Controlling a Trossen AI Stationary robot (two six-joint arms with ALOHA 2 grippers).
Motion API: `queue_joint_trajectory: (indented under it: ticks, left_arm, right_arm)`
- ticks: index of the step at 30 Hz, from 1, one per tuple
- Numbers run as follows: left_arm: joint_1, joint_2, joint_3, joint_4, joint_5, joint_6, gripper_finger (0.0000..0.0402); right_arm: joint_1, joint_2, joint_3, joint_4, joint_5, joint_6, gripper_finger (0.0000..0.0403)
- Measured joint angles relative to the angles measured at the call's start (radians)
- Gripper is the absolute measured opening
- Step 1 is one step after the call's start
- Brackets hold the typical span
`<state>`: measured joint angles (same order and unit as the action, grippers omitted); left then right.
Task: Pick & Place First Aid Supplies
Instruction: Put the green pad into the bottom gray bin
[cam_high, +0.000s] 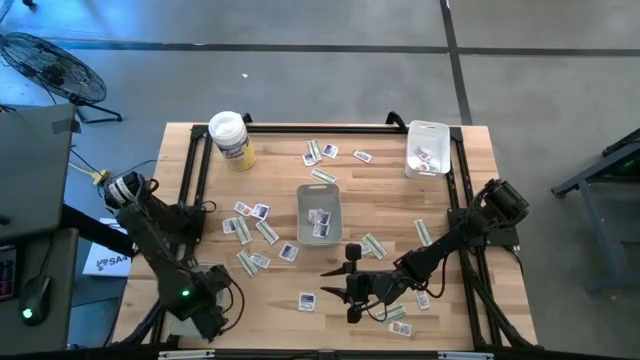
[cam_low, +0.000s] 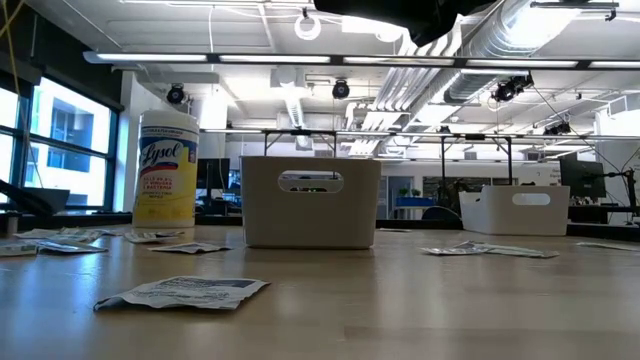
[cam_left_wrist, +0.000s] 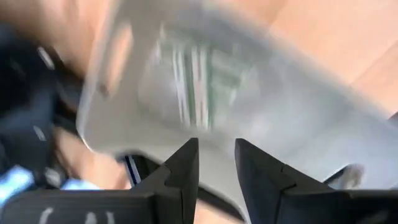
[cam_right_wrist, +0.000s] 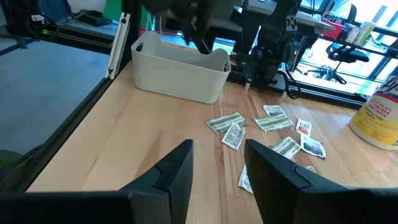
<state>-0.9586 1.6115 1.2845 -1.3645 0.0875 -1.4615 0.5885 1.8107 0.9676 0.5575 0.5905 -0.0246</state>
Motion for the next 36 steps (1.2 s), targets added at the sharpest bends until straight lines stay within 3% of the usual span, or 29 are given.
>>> queue_joint_trajectory:
  ticks: [5,7,12,20,36]
  left_arm:
    - [-0.003,-0.001,0.099,0.002,-0.444,0.063,0.0101]
    - [0.018,0.0,0.097,0.059,-0.518,0.119,0.0101]
    - [0.105,0.007,0.052,0.166,-0.521,0.255,0.0101]
    - [0.229,0.01,-0.055,0.239,-0.498,0.269,0.0101]
    - [0.306,0.011,-0.256,0.482,-0.367,0.298,0.0101]
  right_arm:
    - [0.0,0.0,0.0,0.0,0.0,0.0,0.0138]
    - [0.001,0.0,0.0,0.0,0.0,0.0,0.0138]
    - [0.001,0.0,0.0,0.0,0.0,0.0,0.0138]
    - [0.001,0.0,0.0,-0.003,-0.034,0.001,0.0138]
    - [0.001,0.0,0.0,-0.007,-0.046,0.002,0.0138]
